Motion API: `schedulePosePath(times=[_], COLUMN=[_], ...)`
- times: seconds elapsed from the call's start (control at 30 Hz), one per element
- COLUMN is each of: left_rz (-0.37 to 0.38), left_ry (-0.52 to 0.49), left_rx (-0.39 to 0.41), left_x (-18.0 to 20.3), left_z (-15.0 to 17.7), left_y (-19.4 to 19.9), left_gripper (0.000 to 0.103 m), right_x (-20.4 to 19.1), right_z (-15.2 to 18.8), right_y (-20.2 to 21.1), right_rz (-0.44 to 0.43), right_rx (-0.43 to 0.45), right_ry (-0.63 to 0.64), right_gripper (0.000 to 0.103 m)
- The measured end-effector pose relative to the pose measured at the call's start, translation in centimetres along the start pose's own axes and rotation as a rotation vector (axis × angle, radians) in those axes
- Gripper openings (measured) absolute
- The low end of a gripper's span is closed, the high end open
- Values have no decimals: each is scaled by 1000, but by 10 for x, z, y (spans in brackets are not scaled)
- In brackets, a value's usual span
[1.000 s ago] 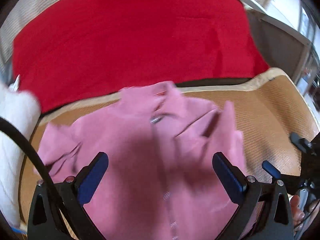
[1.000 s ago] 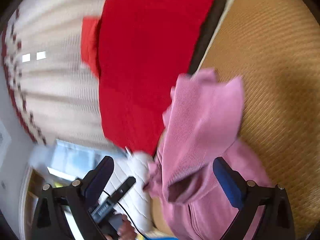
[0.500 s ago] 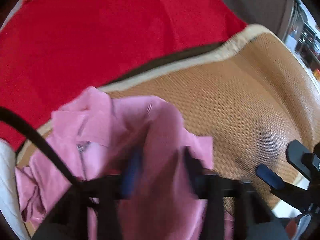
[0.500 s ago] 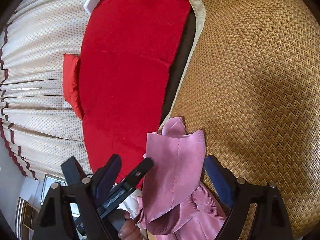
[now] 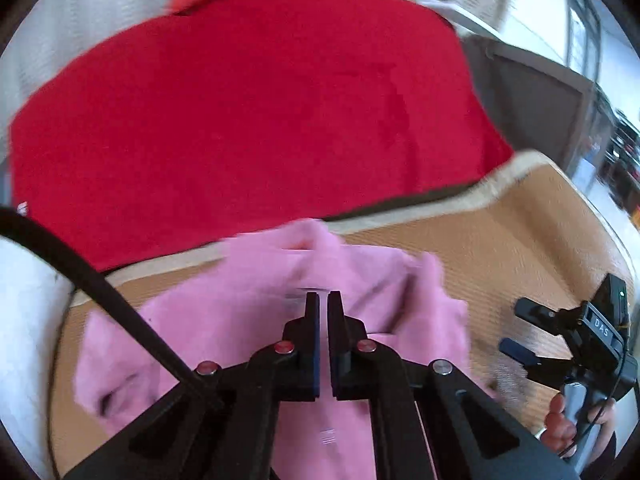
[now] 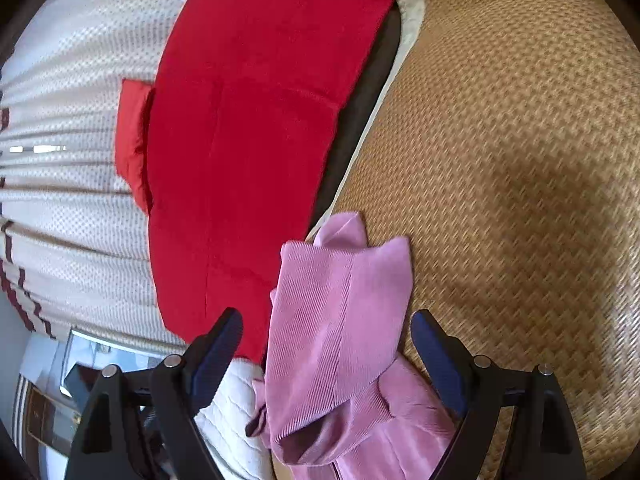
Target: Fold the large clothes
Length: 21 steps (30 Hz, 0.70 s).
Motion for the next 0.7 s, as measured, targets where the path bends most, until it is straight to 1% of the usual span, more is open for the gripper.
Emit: schedulePosePath(times=[0.03,0.07,0.1,0.13,0.17,0.2,0.27,0.33,0.4,0.47,0.5,0.6,0.63,0.67,0.7], left_rz=[-9,4,28,51,67,83,124,161,183,199,190,133,111,105,121], left_ry=[8,26,50,72,82,81,52,2,-43,-82,-110,-186,-208,-213,-211], left_rx=[-20,-49,-78,-107,-124,-122,-113,-125,-159,-211,-243,-287,-305,-311,-327], left_x=[-8,-13,-15,-13,-9,0,19,42,68,91,100,121,125,125,125], left_z=[1,3,5,7,8,9,9,6,4,5,7,15,18,21,24], left_y=[0,0,-3,-7,-10,-13,-19,-31,-48,-70,-83,-109,-117,-120,-122], left_gripper=[4,10,28,41,67,76,76,76,76,76,76,76,70,37,4], right_x=[-1,-1,-1,-2,-2,-3,-3,0,7,13,16,21,22,22,22], right_z=[4,6,8,10,11,11,7,1,-7,-14,-16,-22,-24,-25,-26], right_y=[-3,-5,-6,-7,-8,-8,-9,-7,-3,0,2,4,5,6,6], right_rz=[2,-3,-11,-17,-20,-20,-13,-10,-4,2,5,14,15,16,18], right_rx=[1,2,6,14,27,39,60,75,88,93,90,89,90,89,87], right_ry=[-1,-11,-25,-36,-40,-37,-34,-44,-63,-85,-93,-104,-103,-100,-97], right_gripper=[88,88,88,88,88,88,88,88,88,88,88,88,88,88,88])
Point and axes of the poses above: each gripper's, at about its wrist camera, not at the fingertips, and y roughly against the way its jaws point, x to its right, z to its underside, the point moved 2 cm from there along -y, roughly the way its jaws point, and after that the axes turned 9 degrees about x, right-handed, at the moved point
